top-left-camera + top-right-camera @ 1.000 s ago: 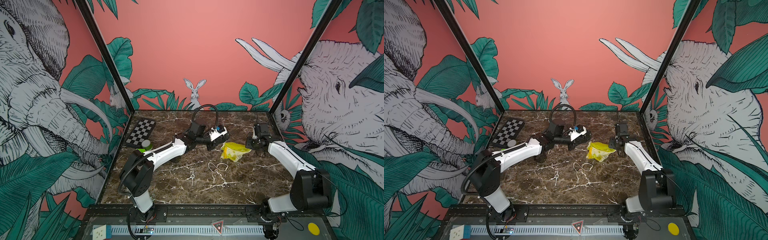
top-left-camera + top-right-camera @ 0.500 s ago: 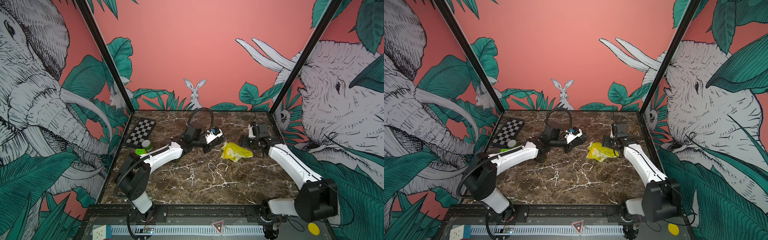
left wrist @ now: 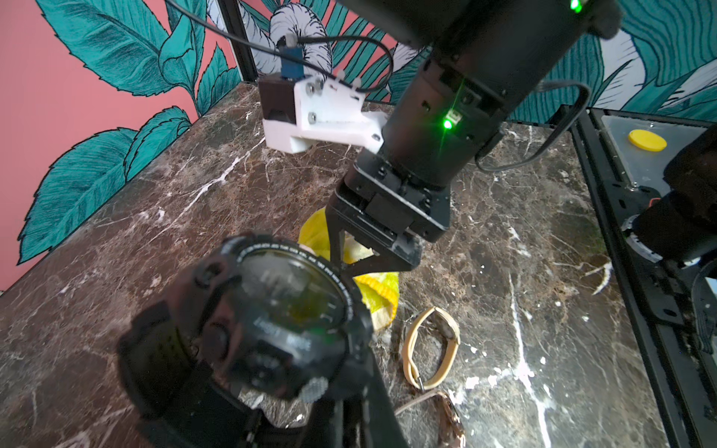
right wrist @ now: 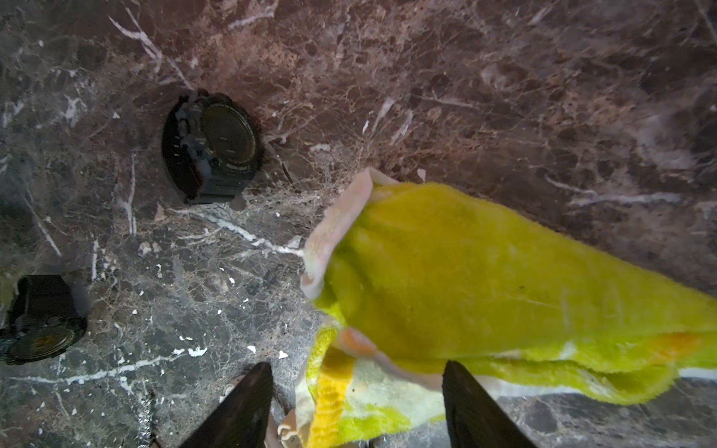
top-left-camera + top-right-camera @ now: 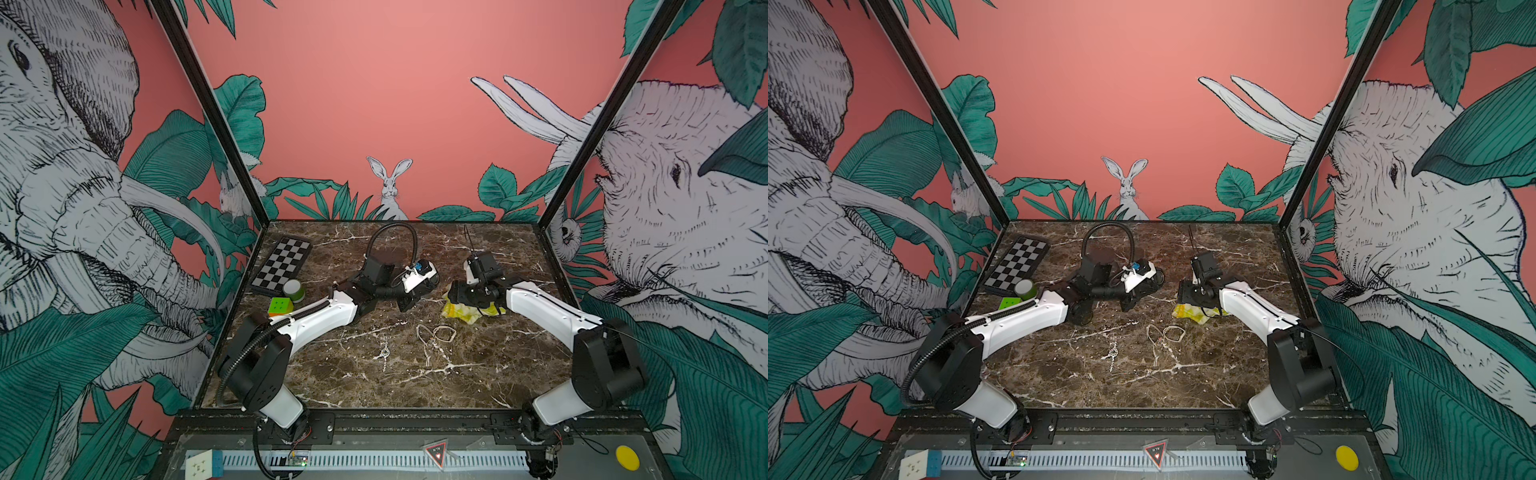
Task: Wipe the watch dial
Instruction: Pick up the cleaning item at the center of the board.
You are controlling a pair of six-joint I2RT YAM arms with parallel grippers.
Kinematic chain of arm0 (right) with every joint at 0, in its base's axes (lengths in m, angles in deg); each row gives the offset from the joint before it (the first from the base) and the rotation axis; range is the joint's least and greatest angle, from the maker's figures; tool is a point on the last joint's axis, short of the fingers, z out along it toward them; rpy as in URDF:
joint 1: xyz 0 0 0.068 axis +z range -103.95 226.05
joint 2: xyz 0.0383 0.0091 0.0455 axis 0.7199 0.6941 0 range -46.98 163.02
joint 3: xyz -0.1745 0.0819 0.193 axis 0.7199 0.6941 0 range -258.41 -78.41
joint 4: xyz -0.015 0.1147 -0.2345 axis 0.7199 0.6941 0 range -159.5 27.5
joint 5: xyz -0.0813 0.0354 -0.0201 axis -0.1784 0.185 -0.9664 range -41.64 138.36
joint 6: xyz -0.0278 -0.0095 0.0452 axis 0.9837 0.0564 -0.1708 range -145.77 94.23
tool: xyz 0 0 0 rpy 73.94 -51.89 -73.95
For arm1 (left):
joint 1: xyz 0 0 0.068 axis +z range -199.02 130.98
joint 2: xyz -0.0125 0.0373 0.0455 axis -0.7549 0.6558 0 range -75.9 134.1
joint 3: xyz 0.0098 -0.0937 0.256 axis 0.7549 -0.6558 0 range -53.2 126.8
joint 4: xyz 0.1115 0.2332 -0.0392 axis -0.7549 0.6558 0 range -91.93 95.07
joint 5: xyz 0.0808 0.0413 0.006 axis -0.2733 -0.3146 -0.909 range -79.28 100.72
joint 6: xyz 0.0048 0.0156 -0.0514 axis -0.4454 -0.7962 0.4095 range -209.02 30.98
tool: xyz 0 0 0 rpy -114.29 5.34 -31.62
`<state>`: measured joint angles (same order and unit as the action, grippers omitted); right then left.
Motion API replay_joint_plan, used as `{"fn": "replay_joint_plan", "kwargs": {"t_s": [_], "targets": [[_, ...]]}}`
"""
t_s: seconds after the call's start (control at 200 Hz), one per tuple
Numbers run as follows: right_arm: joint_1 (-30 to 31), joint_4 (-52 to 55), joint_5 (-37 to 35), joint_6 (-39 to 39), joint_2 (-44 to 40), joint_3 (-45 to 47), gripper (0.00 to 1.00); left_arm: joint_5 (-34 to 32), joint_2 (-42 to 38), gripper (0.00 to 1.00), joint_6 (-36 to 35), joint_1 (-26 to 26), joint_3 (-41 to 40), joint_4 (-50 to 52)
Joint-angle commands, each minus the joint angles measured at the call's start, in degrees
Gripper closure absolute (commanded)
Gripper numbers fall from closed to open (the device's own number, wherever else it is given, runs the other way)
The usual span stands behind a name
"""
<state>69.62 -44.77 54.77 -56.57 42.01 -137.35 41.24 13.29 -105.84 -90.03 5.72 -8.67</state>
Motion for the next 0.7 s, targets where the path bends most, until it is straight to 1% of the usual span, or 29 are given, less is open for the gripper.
{"fn": "replay_joint_plan", "kwargs": {"t_s": [0.0,0.055,0.075,0.13,0.205,0.27,0.32,0.44,0.46,0.535,0.635,0.695], "targets": [[0.94,0.79,-3.18,-1.00,1.97,-1.70,0.31,0.02,-3.03,1.00,1.06,0.50,-1.43,-3.02],[1.04,1.17,-3.89,-1.09,2.24,-1.96,0.31,0.13,-3.14,1.00,1.10,0.50,-1.74,-3.19],[1.12,1.19,-4.10,-1.10,3.83,-1.97,0.31,0.14,-3.22,1.00,1.15,0.50,-1.83,-3.25],[1.22,1.20,-4.35,-1.14,4.78,-2.00,0.32,0.12,-3.23,1.00,1.18,0.50,-2.04,-3.48],[1.37,1.44,-4.78,-1.18,5.82,-2.15,0.37,0.21,-3.23,1.00,1.17,0.50,-2.16,-3.68],[1.34,1.92,-5.29,-1.18,5.87,-2.30,0.45,0.45,-3.21,1.00,1.28,0.50,-2.22,-3.74],[1.31,2.35,-5.68,-1.10,5.25,-2.50,0.55,0.56,-3.14,1.00,1.35,0.50,-2.08,-3.84],[1.26,3.63,-7.03,-0.19,3.12,-3.09,0.70,0.98,-2.49,1.00,1.35,0.50,-1.56,-3.85],[1.28,4.01,-7.27,0.14,1.08,-3.34,0.72,1.02,-2.32,1.00,1.35,0.50,-1.44,-3.88],[0.88,5.51,-7.73,1.37,-0.48,-4.61,0.85,1.46,-1.59,1.00,1.44,0.50,-0.71,-3.72],[-0.68,6.18,-6.25,2.27,-2.14,-5.61,0.93,2.04,-0.52,1.00,1.69,0.50,0.62,-3.67],[-1.92,6.12,-4.73,2.66,-3.44,-5.84,0.96,2.58,0.22,1.00,1.89,0.50,1.52,-3.56]]}}
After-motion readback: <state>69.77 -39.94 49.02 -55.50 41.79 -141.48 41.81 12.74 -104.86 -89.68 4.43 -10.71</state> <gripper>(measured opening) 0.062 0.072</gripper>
